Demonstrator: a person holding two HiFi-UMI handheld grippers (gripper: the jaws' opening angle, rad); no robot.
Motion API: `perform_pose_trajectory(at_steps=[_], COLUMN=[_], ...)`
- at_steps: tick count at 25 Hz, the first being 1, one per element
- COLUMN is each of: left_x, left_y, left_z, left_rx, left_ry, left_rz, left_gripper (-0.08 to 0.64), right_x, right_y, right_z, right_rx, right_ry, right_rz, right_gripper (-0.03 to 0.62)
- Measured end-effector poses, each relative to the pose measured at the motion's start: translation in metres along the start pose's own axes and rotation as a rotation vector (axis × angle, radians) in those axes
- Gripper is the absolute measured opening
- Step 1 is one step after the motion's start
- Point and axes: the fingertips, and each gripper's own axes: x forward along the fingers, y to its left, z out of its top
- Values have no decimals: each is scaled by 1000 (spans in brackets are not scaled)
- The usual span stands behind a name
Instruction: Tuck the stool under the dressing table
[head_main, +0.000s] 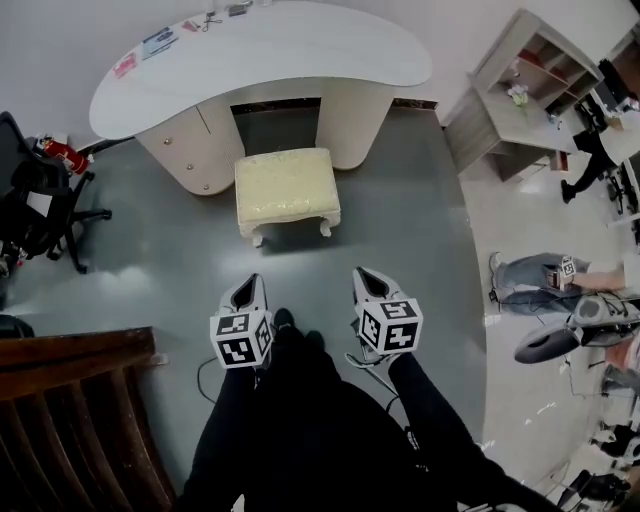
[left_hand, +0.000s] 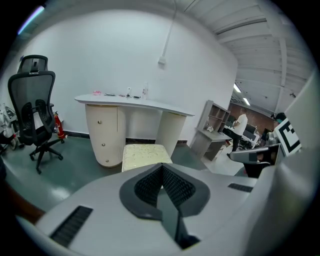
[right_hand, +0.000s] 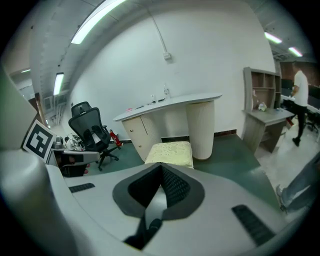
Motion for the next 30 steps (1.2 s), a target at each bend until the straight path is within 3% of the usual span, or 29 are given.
perform_pose_trajectory(at_steps=[8,16,30], left_x=[16,41,152], left_y=[14,47,121], left_z=[-11,-35,-47], left_rx=[-42,-94,-142], left_ry=[61,201,360], left_rz=[56,134,150], left_gripper=[8,8,8], right_x=[14,37,159], right_y=[-27,-42,-58], right_z=[-17,-24,-26], right_rx=[-33,83,120], right_ry=[86,178,364], right_rz=[-53,-104,-137], right_gripper=[4,5,5])
